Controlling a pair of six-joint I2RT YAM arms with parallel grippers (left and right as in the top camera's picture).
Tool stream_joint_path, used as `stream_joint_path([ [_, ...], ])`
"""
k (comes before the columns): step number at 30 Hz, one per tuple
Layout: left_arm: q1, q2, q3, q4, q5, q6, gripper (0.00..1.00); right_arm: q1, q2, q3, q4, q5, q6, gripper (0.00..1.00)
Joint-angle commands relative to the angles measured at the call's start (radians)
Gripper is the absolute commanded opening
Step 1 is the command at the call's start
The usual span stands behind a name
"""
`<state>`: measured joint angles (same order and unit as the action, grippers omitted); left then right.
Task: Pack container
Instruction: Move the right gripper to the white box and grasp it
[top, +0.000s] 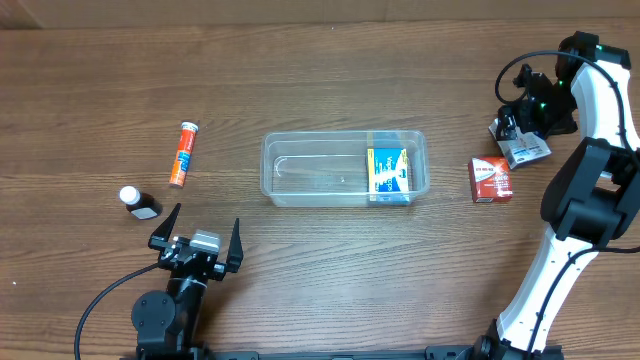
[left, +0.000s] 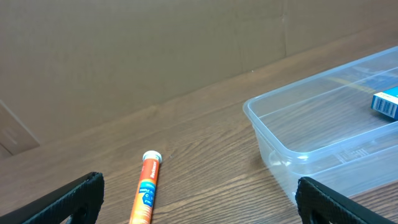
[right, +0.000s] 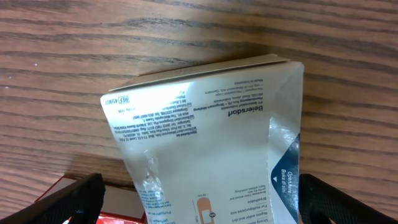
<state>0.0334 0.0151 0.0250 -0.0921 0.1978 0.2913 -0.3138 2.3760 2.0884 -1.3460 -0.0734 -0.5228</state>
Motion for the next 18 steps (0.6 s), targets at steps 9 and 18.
stream_joint_path([
  [9, 0.006, -0.01, -0.005, 0.0, 0.005, -0.007, 1.0, 0.024, 0.009, 0.005, 0.012, -0.008, 0.256, 0.94],
  [18, 0.006, -0.01, -0.005, 0.0, 0.005, -0.007, 1.0, 0.038, 0.009, 0.005, 0.002, 0.099, 0.173, 0.94],
])
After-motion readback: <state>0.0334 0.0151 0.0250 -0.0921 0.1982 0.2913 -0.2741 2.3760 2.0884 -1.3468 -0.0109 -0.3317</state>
